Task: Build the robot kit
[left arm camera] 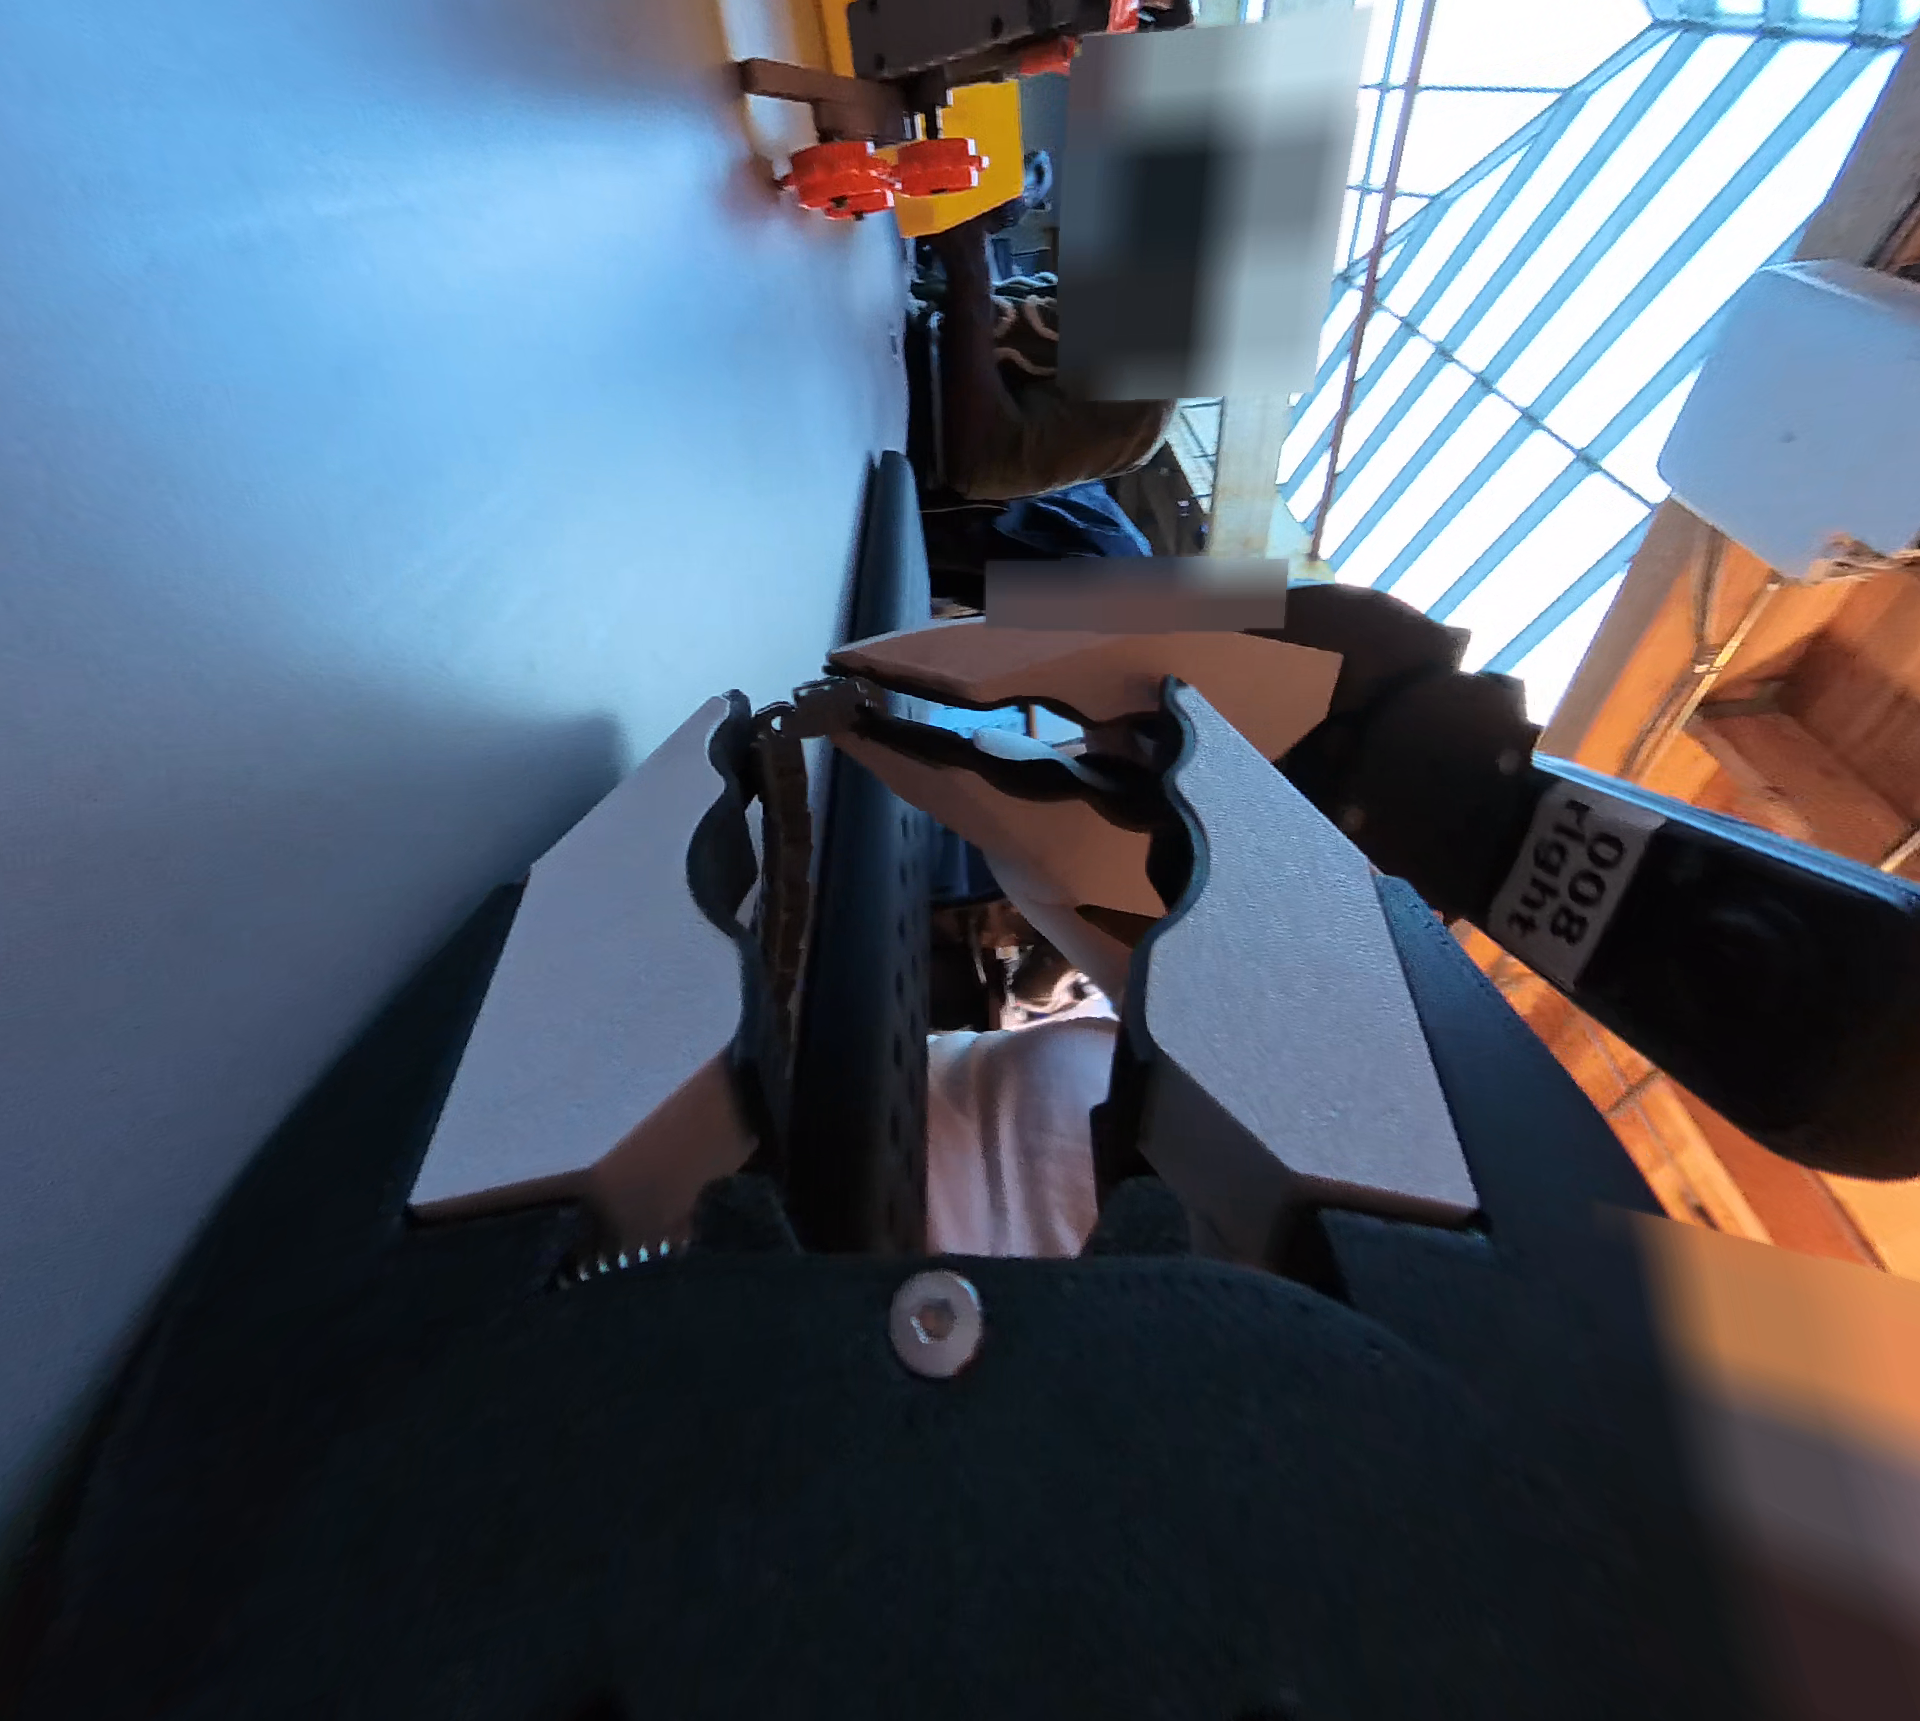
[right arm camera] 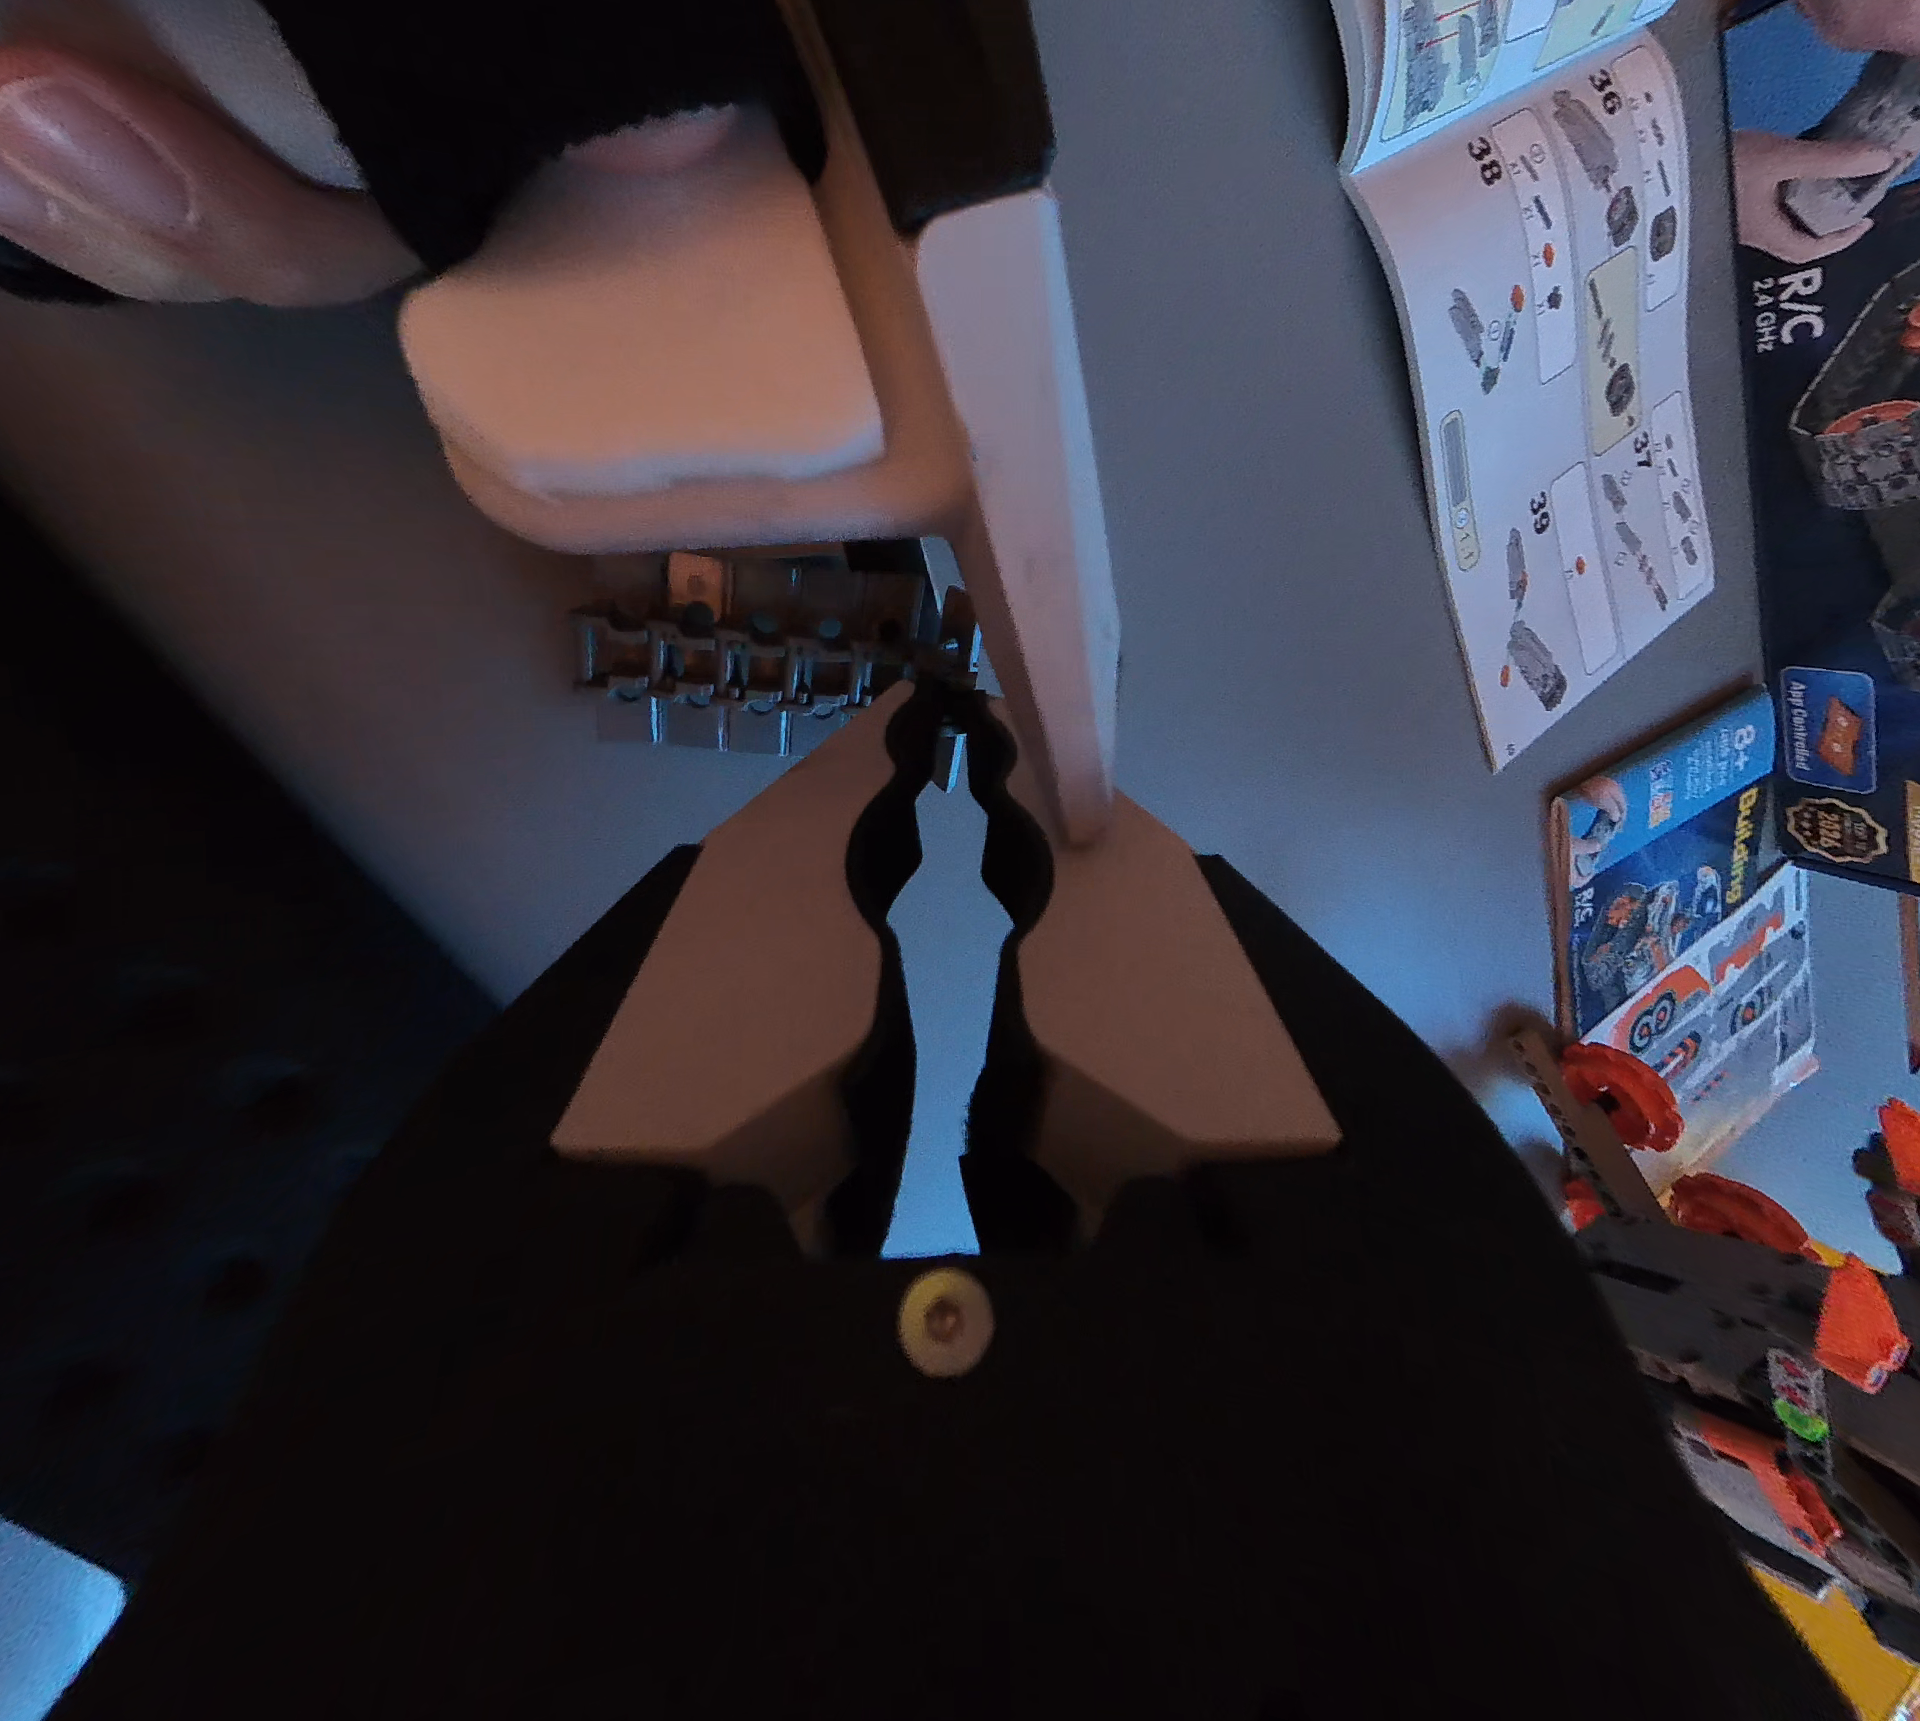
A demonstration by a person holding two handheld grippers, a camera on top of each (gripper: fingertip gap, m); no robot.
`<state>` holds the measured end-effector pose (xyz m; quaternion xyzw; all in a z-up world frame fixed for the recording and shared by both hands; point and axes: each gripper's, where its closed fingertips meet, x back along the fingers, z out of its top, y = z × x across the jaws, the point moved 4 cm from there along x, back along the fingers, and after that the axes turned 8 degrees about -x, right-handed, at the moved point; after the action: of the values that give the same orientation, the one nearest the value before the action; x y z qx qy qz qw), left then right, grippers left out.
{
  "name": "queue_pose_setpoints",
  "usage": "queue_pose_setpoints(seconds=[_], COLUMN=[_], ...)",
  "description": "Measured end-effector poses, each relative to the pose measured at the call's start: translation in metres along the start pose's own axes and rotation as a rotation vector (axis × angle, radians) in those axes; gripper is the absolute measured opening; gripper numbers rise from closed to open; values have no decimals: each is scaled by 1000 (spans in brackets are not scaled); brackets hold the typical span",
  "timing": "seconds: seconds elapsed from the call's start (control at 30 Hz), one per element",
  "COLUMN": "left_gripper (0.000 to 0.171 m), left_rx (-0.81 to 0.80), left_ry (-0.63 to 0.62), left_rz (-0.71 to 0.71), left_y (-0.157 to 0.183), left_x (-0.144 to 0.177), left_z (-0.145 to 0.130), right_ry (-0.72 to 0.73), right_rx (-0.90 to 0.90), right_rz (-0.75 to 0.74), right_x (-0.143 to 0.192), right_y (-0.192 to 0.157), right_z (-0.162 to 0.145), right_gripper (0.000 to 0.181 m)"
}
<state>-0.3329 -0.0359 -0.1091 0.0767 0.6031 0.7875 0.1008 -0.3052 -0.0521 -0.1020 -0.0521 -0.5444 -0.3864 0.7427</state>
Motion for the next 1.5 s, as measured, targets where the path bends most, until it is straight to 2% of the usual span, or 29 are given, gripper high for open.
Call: queue_pose_setpoints(seconds=[0.4,0.8,0.97,1.07,1.2,1.37,1.5], left_gripper=[67,67,67,59,60,50,52], left_rx=[-60,-73,-51,-41,-62,-18,-43], left_ry=[-52,-46,-32,13,70,113,130], left_rz=[64,61,10,-60,-114,-151,-166], left_y=[-5,-5,-1,6,12,13,19], left_x=[-3,-3,-3,1,4,7,8], left_z=[-6,-6,-6,1,8,12,15], right_ry=[118,116,93,96,102,119,115], right_rx=[-69,-52,-8,29,89,138,174], right_rz=[11,-8,-17,-46,-90,-136,-169], right_x=[-2,-2,2,12,17,22,26], right_y=[-4,-4,-3,2,10,12,13], right_z=[-10,-10,-7,1,10,16,20], right_gripper=[2,1,2,2,3,3,3])
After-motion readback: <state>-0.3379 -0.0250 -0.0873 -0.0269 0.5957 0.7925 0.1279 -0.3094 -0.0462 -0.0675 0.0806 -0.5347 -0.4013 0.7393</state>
